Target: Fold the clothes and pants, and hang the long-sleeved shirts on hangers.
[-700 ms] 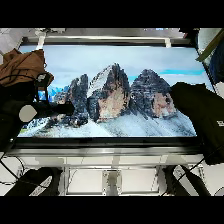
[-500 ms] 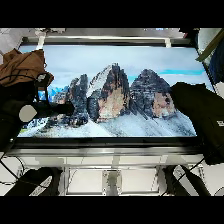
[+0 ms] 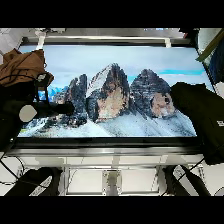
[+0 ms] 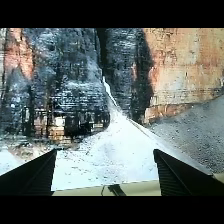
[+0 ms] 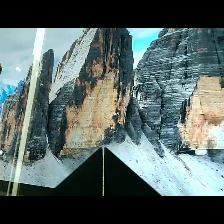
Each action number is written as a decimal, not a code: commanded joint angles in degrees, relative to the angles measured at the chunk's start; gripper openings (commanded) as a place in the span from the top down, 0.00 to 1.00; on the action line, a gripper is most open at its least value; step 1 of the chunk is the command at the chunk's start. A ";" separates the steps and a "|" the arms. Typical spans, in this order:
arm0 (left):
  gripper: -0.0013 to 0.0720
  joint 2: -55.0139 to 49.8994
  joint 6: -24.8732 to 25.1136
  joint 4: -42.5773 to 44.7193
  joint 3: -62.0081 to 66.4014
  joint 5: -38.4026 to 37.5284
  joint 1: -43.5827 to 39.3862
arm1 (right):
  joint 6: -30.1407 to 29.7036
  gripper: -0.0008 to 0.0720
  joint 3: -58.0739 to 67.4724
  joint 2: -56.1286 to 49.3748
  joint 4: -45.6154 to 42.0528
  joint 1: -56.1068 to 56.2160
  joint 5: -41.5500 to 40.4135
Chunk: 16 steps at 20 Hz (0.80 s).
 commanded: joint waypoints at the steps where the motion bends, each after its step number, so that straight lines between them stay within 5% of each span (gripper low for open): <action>1: 0.04 -1.18 0.04 1.88 -0.02 2.67 0.00 | 0.02 0.98 0.04 0.07 -0.02 0.07 0.00; 7: 0.04 -10.32 0.00 29.64 0.90 4.55 9.03 | 0.02 0.98 0.04 0.07 -0.02 0.07 -0.13; 13: 0.04 -25.97 -1.70 18.58 10.01 4.92 36.89 | 0.02 0.98 0.04 0.07 -0.79 0.07 -0.46; 16: 0.04 -31.08 -0.85 -0.24 15.13 8.94 48.65 | 0.02 0.98 0.04 0.04 -3.32 0.07 -0.46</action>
